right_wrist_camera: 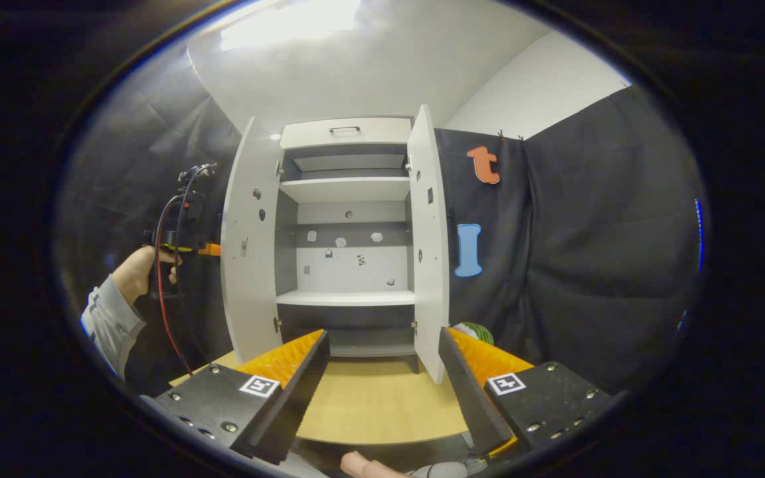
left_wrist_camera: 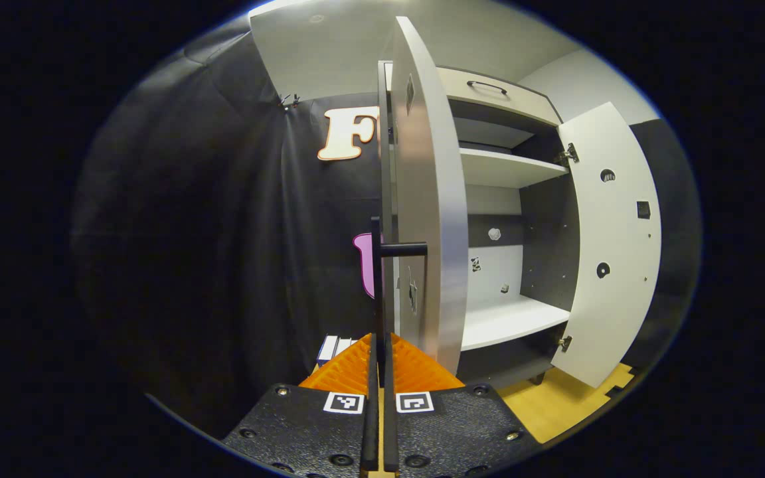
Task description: Open the right door of the double-door shoe cabinet with the right hand, and open the left door with the left hand.
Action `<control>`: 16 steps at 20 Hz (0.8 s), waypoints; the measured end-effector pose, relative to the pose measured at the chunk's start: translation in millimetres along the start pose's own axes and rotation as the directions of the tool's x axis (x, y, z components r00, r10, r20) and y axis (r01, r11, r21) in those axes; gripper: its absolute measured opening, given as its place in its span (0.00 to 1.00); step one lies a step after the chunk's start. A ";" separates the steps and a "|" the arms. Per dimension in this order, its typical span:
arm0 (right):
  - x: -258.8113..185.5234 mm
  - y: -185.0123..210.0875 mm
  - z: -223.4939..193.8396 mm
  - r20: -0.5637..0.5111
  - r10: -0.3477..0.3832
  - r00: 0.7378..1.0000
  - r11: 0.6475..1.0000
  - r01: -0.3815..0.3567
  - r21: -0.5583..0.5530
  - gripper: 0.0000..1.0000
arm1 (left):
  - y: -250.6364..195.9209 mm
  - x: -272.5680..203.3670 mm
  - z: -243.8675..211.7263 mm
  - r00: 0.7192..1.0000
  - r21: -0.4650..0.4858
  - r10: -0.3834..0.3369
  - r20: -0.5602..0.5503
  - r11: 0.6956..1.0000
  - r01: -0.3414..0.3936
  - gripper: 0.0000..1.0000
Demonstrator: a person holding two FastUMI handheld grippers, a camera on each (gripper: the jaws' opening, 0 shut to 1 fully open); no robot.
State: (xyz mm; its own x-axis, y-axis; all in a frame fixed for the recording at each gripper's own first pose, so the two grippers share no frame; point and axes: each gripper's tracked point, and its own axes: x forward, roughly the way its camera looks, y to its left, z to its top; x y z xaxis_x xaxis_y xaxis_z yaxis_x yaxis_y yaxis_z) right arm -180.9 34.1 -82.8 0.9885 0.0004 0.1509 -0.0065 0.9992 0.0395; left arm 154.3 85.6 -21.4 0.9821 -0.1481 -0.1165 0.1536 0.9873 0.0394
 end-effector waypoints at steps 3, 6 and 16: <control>1.0 -2.5 -1.2 -0.002 -0.001 1.000 1.000 0.001 0.018 0.98 | -4.4 -22.5 2.6 1.000 -0.002 0.015 0.003 1.000 -0.015 0.26; 0.6 -2.6 -1.8 -0.003 -0.001 1.000 1.000 0.001 0.019 0.98 | -4.8 -39.6 -4.5 0.999 -0.019 0.042 -0.017 0.999 -0.042 0.35; -5.0 -2.3 -0.5 0.010 -0.012 1.000 1.000 0.012 -0.001 0.98 | 1.1 -86.8 -12.8 0.993 -0.075 0.115 -0.020 0.990 -0.116 0.90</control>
State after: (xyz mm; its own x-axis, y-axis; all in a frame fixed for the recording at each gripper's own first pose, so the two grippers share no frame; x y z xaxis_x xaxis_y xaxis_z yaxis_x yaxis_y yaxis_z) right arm -185.7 31.8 -84.2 0.9870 -0.0122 0.1600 0.0058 0.9992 0.0405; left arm 67.9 100.3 -23.9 0.9908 -0.0328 -0.1310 0.0301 0.9993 -0.0224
